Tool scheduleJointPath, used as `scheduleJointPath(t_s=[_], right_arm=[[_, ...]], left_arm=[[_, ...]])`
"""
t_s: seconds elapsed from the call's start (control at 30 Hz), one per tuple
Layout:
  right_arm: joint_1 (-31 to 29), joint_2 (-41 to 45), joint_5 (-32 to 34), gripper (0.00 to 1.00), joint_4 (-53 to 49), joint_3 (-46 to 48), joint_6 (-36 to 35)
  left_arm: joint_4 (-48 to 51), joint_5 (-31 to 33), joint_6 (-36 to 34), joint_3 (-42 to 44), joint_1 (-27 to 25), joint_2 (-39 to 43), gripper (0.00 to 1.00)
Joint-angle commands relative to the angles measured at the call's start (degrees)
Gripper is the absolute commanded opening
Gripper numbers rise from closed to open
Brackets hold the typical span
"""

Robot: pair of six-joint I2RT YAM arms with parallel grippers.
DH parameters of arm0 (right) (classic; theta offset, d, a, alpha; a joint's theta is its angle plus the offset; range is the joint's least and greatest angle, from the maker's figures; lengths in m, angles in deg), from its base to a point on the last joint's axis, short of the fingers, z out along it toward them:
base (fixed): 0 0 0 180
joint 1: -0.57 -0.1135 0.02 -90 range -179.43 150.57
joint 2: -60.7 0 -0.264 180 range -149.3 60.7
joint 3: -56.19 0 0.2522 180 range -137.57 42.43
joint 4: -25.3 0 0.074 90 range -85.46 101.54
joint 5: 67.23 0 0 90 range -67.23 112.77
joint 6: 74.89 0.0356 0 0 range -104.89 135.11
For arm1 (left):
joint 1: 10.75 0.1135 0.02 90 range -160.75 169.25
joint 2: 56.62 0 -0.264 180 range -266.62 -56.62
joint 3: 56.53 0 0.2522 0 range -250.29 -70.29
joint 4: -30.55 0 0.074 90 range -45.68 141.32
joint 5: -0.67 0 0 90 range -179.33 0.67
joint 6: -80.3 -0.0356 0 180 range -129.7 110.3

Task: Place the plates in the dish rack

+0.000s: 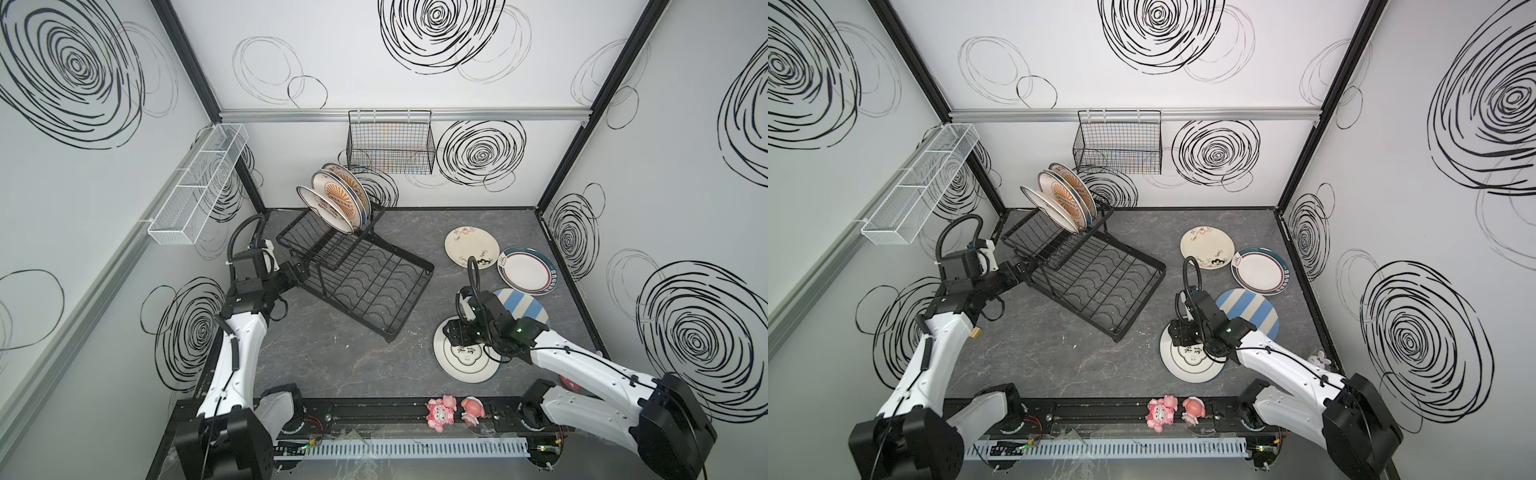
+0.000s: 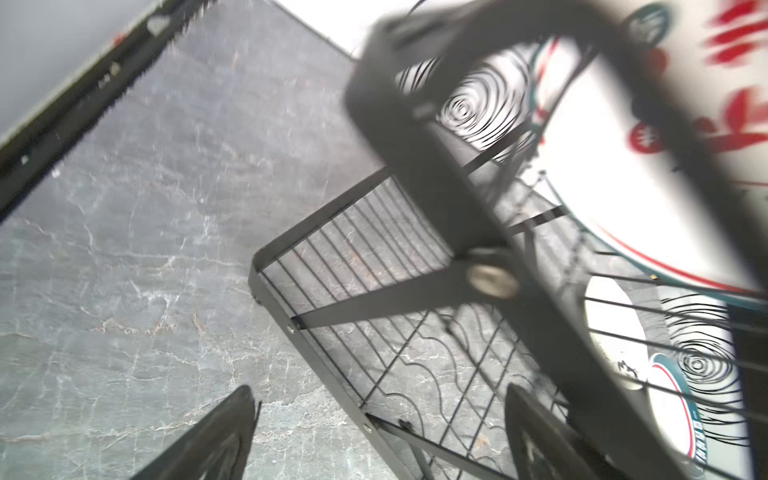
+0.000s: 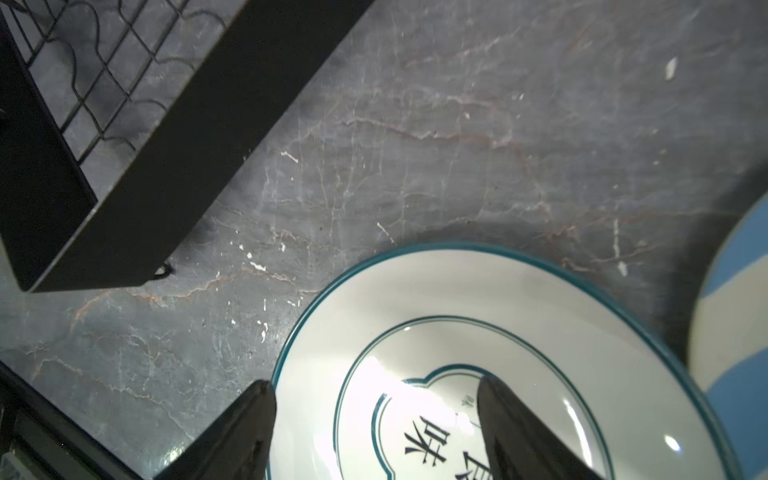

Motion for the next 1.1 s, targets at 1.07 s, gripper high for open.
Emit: scheduleJointPath(t_s=[1.07], right_arm=[[-4.10,-19.95,-19.04,0.80,28.31,-2.07,5.12]], left_arm=[[-1.61,23.65,26.75,19.12,-62.23,17.14,0.96]])
